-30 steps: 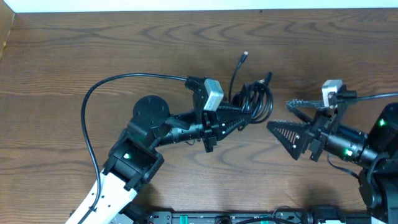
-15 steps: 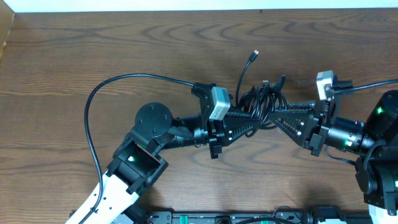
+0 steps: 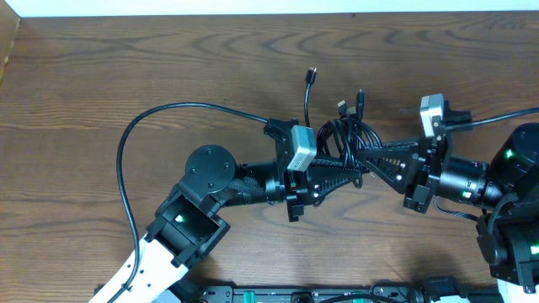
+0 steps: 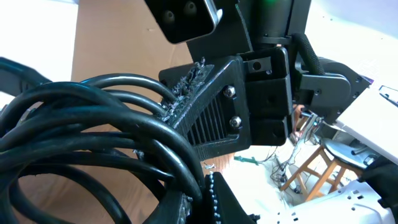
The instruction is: Untangle cables
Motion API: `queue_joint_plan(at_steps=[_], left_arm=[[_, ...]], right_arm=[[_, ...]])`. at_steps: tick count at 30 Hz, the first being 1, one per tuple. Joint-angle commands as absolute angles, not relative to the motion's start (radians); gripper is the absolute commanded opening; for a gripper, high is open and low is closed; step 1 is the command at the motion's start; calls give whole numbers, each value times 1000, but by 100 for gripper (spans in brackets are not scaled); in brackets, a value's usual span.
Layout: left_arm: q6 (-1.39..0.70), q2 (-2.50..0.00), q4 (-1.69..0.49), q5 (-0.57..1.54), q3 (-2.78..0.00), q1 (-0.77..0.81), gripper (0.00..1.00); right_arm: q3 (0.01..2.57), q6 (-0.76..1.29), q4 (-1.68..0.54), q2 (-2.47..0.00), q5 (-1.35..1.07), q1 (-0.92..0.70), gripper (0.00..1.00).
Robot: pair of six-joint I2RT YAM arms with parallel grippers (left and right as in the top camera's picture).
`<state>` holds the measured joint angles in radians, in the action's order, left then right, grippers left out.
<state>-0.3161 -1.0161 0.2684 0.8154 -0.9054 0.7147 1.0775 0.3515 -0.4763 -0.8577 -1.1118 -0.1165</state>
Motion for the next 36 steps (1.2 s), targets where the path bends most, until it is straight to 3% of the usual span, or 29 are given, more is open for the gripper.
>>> queue_joint_plan(at_steps=[1,2,8,9,13,36], left_arm=[[-320,-1005,259,741,-928,723,11],[-331,-1005,242,713,-928,723,16],[-335,-1005,128,586,-928,723,17],[-335,-1005,128,587,-928,723,23],[-361,-1005,144,587,-928,724,31],[-413,-1025,191,593,-928,808,34]], right_arm=[[1084,335,-476,-857,-1143,-138,1],[1084,335,-475,-857,-1143,-138,1],[1084,338,-451,-857,-1143,-138,1],[1084,347,-444,-857,-1143,-138,1],[1084,416,-425,-857,-1139,-138,1],[1084,501,-426,-858,-993,-218,1]])
